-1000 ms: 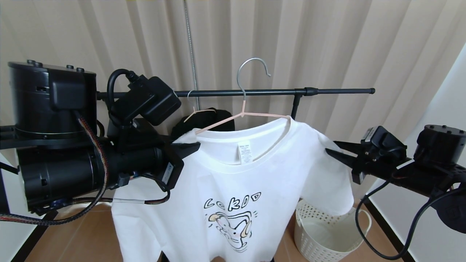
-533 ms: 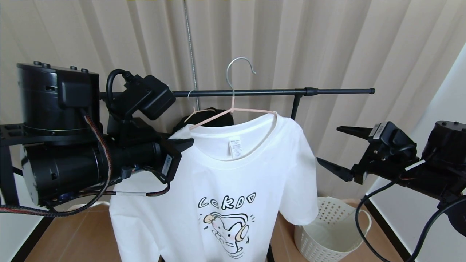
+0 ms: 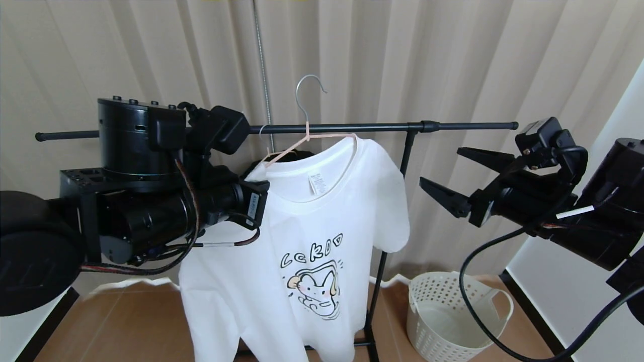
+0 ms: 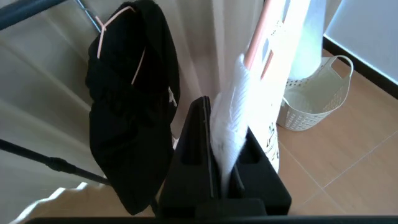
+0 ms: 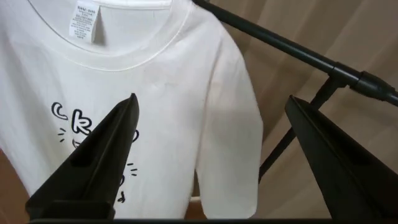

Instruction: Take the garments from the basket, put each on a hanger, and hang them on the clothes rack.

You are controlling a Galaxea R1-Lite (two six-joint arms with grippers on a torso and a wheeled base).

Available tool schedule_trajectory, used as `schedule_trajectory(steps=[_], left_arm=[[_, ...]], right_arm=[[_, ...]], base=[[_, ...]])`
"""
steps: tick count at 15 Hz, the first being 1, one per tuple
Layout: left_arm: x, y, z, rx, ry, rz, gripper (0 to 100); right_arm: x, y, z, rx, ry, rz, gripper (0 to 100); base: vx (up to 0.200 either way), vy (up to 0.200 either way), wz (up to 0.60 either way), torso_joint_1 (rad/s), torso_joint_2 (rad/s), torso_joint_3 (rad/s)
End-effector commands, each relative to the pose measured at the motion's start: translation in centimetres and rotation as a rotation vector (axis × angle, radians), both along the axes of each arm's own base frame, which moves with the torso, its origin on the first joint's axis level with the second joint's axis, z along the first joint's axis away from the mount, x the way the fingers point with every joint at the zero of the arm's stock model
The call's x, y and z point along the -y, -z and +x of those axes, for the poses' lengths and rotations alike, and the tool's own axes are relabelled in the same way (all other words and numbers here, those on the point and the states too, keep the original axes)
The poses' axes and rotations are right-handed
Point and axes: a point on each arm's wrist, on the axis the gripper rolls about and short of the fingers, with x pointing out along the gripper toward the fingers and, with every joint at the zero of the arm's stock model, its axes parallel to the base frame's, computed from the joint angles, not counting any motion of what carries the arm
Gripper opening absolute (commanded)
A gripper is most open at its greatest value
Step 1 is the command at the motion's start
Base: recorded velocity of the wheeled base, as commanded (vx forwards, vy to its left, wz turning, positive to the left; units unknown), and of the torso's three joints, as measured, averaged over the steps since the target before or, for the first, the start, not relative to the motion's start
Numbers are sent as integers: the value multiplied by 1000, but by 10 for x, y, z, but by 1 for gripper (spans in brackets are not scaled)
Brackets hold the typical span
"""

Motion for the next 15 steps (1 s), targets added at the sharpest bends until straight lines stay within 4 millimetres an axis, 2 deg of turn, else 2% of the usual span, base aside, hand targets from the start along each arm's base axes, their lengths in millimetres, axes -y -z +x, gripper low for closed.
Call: schedule_trajectory(steps=[1,3,9,15], left_arm=[[7,11,11,-32,-19,12,0],[12,13,20,-45,-63,-8,0],[27,34,40,-126,-103,-67,0],[47,49,73,-153,-176,-125,0]], right_arm=[[-13,-9,-2,21,-17,25,100],[-16,-20,0,-1,21,97,100],[-16,-31,2,-78,54,119,100],[-15,-36,6,-80,71,120,100]], base=[[0,0,0,0,0,0],[0,0,0,0,0,0],[0,0,0,0,0,0],[0,0,0,0,0,0]])
